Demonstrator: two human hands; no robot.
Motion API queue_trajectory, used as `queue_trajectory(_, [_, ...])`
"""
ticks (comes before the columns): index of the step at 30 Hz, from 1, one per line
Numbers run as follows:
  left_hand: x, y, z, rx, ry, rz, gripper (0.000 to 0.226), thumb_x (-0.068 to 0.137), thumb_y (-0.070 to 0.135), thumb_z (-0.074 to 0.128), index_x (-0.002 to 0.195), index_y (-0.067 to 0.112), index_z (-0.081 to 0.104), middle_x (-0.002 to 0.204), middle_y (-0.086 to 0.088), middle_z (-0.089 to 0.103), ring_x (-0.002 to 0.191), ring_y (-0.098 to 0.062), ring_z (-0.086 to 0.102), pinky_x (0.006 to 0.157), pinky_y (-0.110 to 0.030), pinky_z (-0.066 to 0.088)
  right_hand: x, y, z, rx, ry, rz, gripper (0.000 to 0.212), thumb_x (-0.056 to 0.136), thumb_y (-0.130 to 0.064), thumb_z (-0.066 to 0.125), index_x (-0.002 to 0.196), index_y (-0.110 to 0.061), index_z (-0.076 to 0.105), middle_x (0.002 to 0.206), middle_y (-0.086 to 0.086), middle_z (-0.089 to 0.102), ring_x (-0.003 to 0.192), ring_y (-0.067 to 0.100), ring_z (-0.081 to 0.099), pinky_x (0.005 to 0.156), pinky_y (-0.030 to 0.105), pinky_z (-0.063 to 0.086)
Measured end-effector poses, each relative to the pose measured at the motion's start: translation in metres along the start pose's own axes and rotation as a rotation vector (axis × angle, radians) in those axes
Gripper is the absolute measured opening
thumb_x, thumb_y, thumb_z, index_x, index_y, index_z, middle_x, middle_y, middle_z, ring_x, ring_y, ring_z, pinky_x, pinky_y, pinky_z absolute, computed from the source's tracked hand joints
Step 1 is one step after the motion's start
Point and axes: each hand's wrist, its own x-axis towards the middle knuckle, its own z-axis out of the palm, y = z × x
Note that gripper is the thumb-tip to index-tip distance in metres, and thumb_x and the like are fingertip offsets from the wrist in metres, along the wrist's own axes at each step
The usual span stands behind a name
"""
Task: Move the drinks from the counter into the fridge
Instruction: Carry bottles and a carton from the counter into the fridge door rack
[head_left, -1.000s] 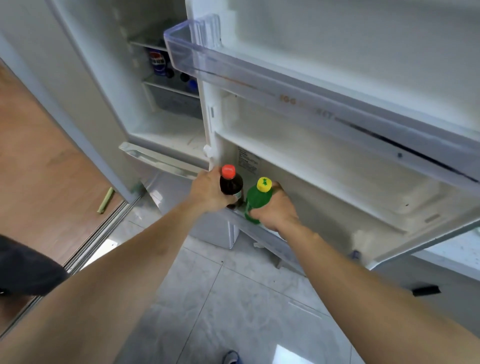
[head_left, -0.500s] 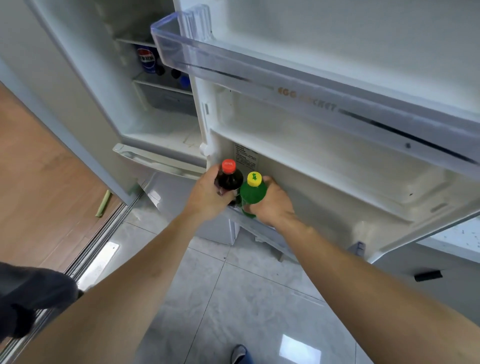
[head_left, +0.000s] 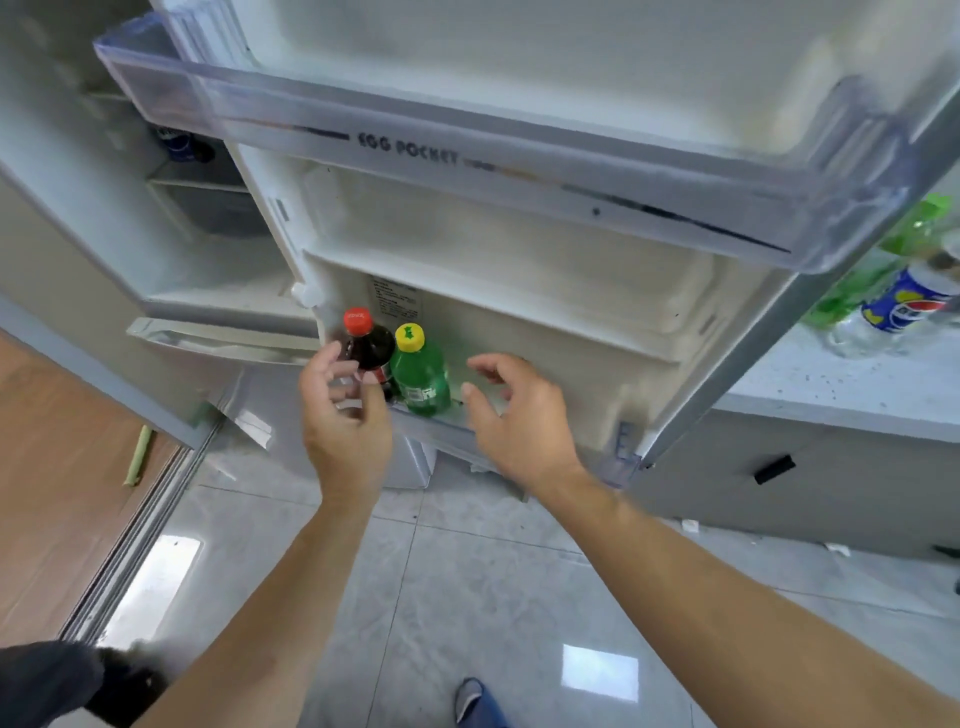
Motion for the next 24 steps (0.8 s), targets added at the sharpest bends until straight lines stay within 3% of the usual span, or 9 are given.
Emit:
queue_trajectory(4, [-0.037, 0.036, 0.031, -0.079, -0.018, 0.052, 0.039, 0.094, 0.005, 0.058, 0.132, 0.011, 0.049, 0.106, -0.005, 0.062, 0.084, -0.014, 0.059, 0.069, -0.025, 0.051, -0.047, 0.027, -0.049, 0.049, 0.121, -0.059, 0.015, 0.090, -0.015, 0.066, 0.104, -0.015, 0.073, 0.092, -0.014, 0.067, 0.083, 0.004, 0.060, 0.077, 0.011, 0.048])
queue_trajectory(8, [-0.089, 0.069, 0.070, -0.119, -0.089, 0.099, 0.033, 0.096, 0.003, 0.055, 0.129, 0.006, 0.049, 0.102, -0.004, 0.059, 0.082, -0.016, 0.058, 0.067, -0.019, 0.049, -0.094, 0.070, -0.115, 0.088, 0.261, -0.003, 0.012, 0.090, -0.013, 0.066, 0.099, -0.017, 0.072, 0.090, -0.014, 0.069, 0.081, 0.005, 0.064, 0.074, 0.015, 0.051])
queue_trajectory(11, [-0.140, 0.084, 0.100, -0.137, -0.178, 0.102, 0.032, 0.097, 0.005, 0.057, 0.128, 0.007, 0.051, 0.098, 0.005, 0.059, 0.082, 0.000, 0.060, 0.066, -0.011, 0.048, -0.133, 0.109, -0.168, 0.100, 0.385, 0.113, 0.011, 0.091, -0.011, 0.066, 0.099, -0.018, 0.071, 0.089, -0.014, 0.069, 0.080, 0.005, 0.063, 0.071, 0.012, 0.049])
queue_trajectory(14, [-0.197, 0.091, 0.130, -0.136, -0.293, 0.052, 0.030, 0.096, 0.006, 0.059, 0.125, 0.009, 0.053, 0.098, 0.007, 0.061, 0.079, 0.003, 0.060, 0.065, -0.013, 0.049, -0.179, 0.151, -0.215, 0.109, 0.491, 0.282, 0.011, 0.092, -0.013, 0.066, 0.099, -0.020, 0.071, 0.087, -0.016, 0.069, 0.079, 0.004, 0.063, 0.068, 0.010, 0.047])
queue_trajectory(17, [-0.253, 0.093, 0.155, -0.104, -0.433, -0.015, 0.028, 0.095, 0.007, 0.060, 0.121, 0.018, 0.054, 0.099, 0.002, 0.061, 0.075, 0.002, 0.059, 0.066, -0.013, 0.050, -0.228, 0.191, -0.256, 0.094, 0.592, 0.439, 0.012, 0.092, -0.015, 0.067, 0.096, -0.026, 0.069, 0.083, -0.016, 0.070, 0.078, 0.000, 0.064, 0.068, 0.012, 0.047])
queue_trajectory(20, [-0.303, 0.091, 0.176, -0.024, -0.586, -0.127, 0.030, 0.094, 0.009, 0.061, 0.118, 0.025, 0.053, 0.099, 0.002, 0.061, 0.078, -0.004, 0.060, 0.076, -0.027, 0.052, -0.278, 0.224, -0.287, 0.120, 0.715, 0.565, 0.022, 0.091, -0.014, 0.067, 0.086, -0.035, 0.066, 0.079, -0.011, 0.070, 0.075, 0.004, 0.064, 0.068, 0.014, 0.048])
queue_trajectory(22, [-0.330, 0.089, 0.190, 0.001, -0.674, -0.186, 0.031, 0.093, 0.009, 0.061, 0.117, 0.027, 0.053, 0.099, 0.002, 0.061, 0.079, -0.016, 0.061, 0.079, -0.036, 0.051, -0.306, 0.242, -0.303, 0.155, 0.780, 0.648, 0.024, 0.091, -0.013, 0.067, 0.086, -0.037, 0.065, 0.081, -0.008, 0.071, 0.079, 0.009, 0.066, 0.069, 0.012, 0.048])
queue_trajectory(24, [-0.352, 0.089, 0.203, 0.019, -0.742, -0.216, 0.032, 0.092, 0.010, 0.062, 0.116, 0.029, 0.053, 0.101, 0.001, 0.063, 0.081, -0.018, 0.062, 0.077, -0.033, 0.051, -0.326, 0.257, -0.315, 0.182, 0.826, 0.711, 0.022, 0.091, -0.013, 0.067, 0.090, -0.034, 0.066, 0.084, -0.007, 0.071, 0.083, 0.010, 0.066, 0.072, 0.013, 0.047])
